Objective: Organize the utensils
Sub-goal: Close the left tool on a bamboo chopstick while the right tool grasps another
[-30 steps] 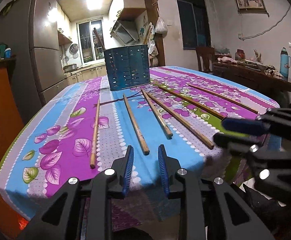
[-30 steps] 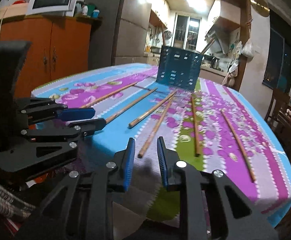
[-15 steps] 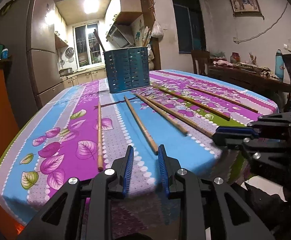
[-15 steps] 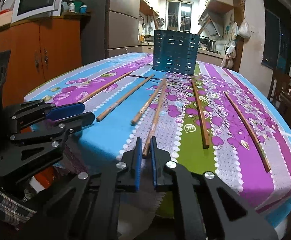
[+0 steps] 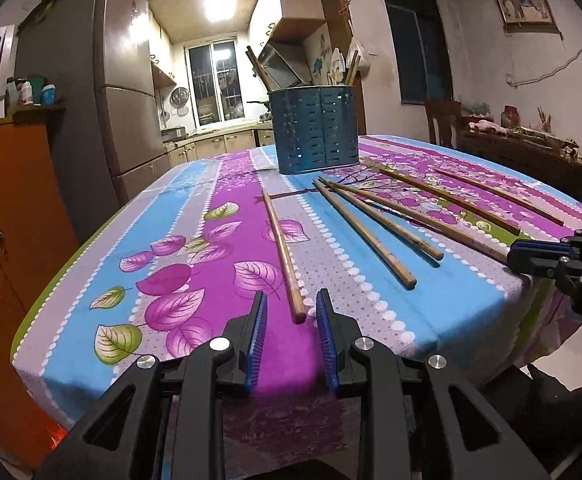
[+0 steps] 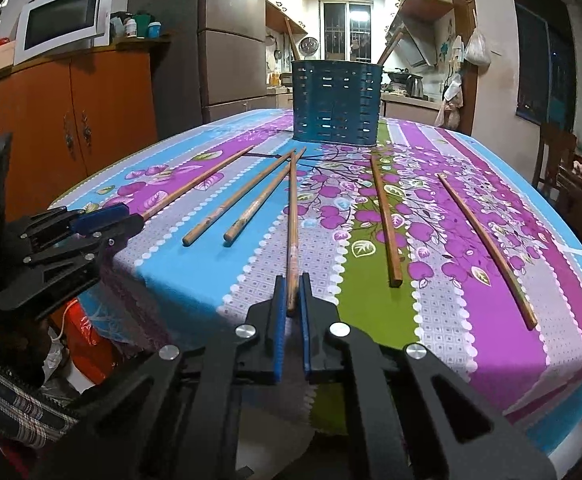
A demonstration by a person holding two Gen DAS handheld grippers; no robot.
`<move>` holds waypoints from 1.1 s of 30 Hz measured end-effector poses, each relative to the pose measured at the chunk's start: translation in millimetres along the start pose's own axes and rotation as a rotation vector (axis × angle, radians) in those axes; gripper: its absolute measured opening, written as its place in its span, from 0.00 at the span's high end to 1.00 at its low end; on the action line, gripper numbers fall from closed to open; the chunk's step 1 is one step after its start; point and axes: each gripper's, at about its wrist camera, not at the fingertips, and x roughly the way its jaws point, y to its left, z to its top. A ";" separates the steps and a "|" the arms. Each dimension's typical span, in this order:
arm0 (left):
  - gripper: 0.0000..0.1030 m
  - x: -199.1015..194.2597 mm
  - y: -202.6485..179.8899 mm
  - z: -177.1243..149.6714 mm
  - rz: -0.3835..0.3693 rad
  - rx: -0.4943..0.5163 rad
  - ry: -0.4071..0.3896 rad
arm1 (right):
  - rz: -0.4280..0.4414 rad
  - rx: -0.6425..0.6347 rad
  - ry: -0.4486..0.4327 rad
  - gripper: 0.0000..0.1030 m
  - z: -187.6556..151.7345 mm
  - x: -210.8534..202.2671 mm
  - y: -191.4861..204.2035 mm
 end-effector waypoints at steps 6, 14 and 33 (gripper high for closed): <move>0.92 0.4 -5.4 -3.2 0.002 0.004 -0.023 | -0.009 0.013 -0.015 0.95 -2.0 -5.2 -0.3; 0.92 0.7 -3.4 -4.5 0.013 -0.012 -0.029 | -0.030 0.056 -0.053 0.95 -2.7 -18.5 -10.2; 0.92 -3.4 -3.9 -8.9 0.045 0.004 -0.041 | -0.057 0.023 -0.048 0.88 -13.5 -12.7 -10.6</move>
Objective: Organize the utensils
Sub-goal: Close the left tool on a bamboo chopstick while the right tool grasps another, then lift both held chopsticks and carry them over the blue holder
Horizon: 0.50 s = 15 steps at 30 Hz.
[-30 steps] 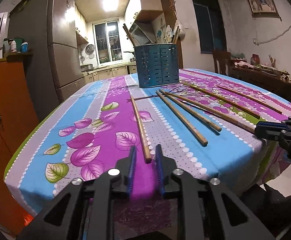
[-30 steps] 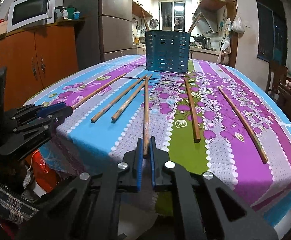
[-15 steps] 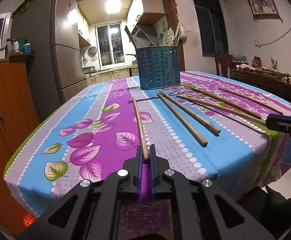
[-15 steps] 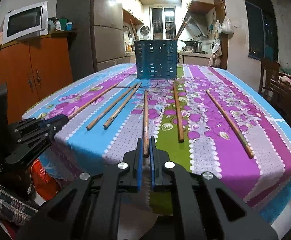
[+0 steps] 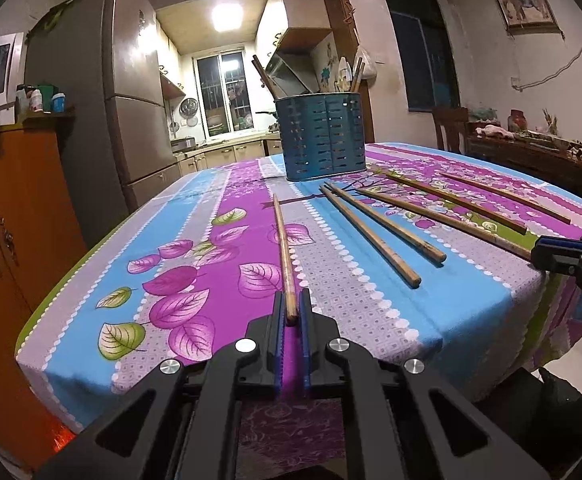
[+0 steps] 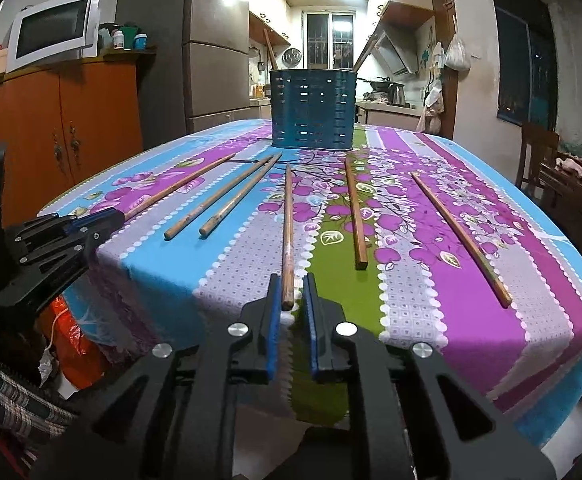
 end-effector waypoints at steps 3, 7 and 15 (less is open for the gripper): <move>0.92 0.0 0.6 -0.6 -0.001 -0.008 -0.004 | -0.002 0.004 -0.005 0.87 -0.6 0.0 -0.4; 0.92 0.0 1.8 -2.6 -0.003 -0.010 -0.017 | 0.007 0.015 -0.016 0.87 -2.0 0.6 -1.7; 0.93 -0.9 4.2 -3.3 -0.012 -0.028 -0.024 | 0.030 0.054 -0.022 0.95 -1.9 0.1 -6.5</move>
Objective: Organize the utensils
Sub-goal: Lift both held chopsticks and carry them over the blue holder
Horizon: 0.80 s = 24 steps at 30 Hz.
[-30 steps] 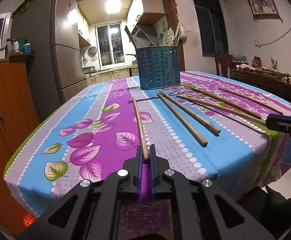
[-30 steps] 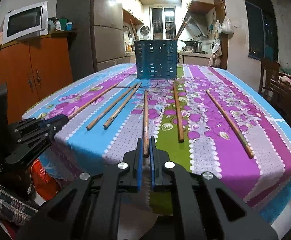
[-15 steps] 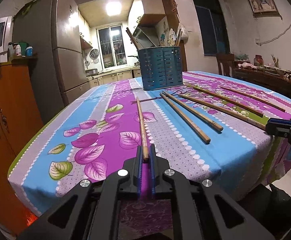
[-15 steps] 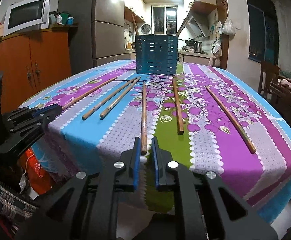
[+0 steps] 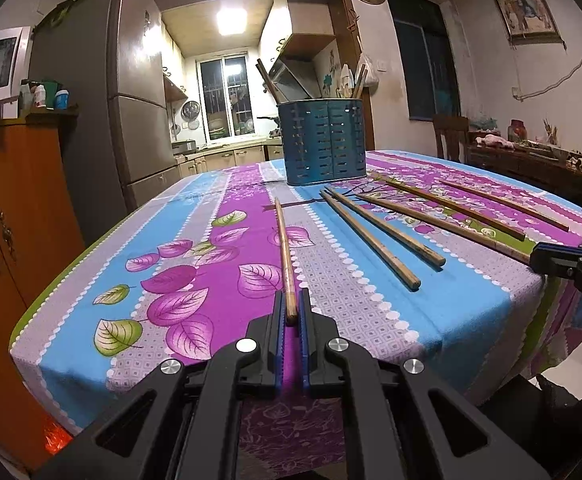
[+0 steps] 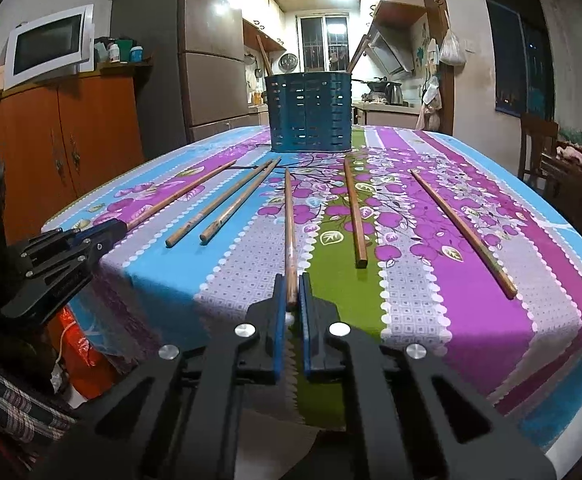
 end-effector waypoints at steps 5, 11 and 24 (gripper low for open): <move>0.93 -6.1 -0.7 4.0 0.015 0.014 -0.017 | -0.006 0.028 -0.010 0.95 2.4 -4.6 -5.0; 0.93 -21.6 7.0 23.5 0.031 0.004 -0.065 | -0.014 0.000 -0.053 0.95 13.5 -18.5 -4.6; 0.93 -54.2 51.7 113.0 -0.018 -0.118 -0.171 | -0.003 -0.166 -0.256 0.95 92.6 -44.7 1.5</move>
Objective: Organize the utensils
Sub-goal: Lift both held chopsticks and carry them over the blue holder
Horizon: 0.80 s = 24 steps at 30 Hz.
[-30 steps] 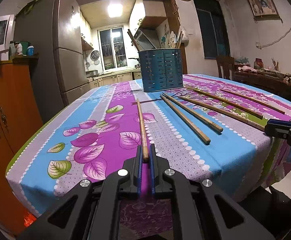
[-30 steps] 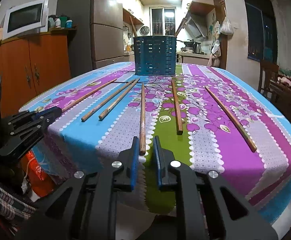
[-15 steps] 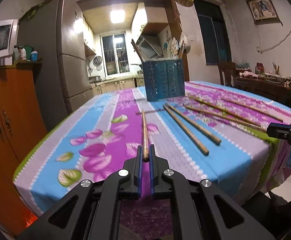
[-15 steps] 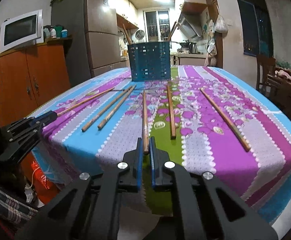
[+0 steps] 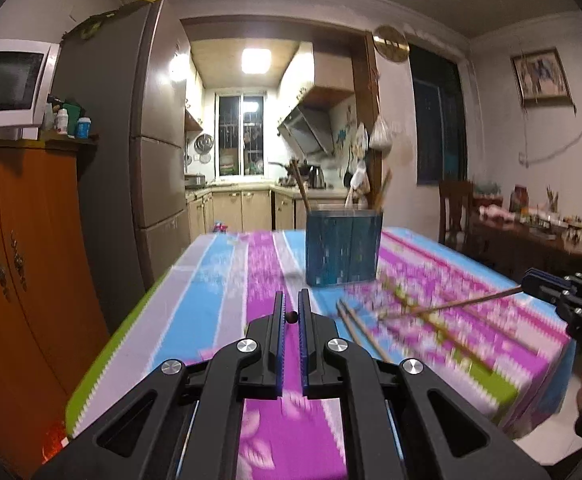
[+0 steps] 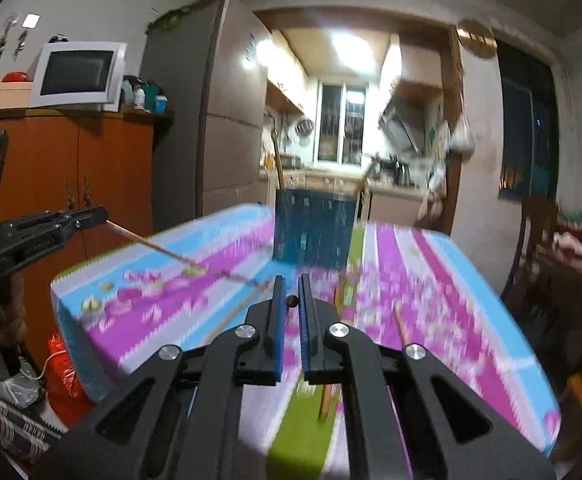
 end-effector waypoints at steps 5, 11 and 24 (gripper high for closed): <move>0.93 5.8 5.7 37.3 -0.019 -0.003 -0.026 | 0.034 -0.024 -0.029 0.95 32.4 17.9 -11.8; 0.93 25.8 11.6 72.9 -0.048 -0.019 -0.019 | 0.085 -0.013 -0.033 0.95 64.7 35.3 -25.7; 0.93 37.5 9.6 108.9 -0.109 -0.033 -0.042 | 0.170 0.014 -0.028 0.95 102.6 48.5 -37.0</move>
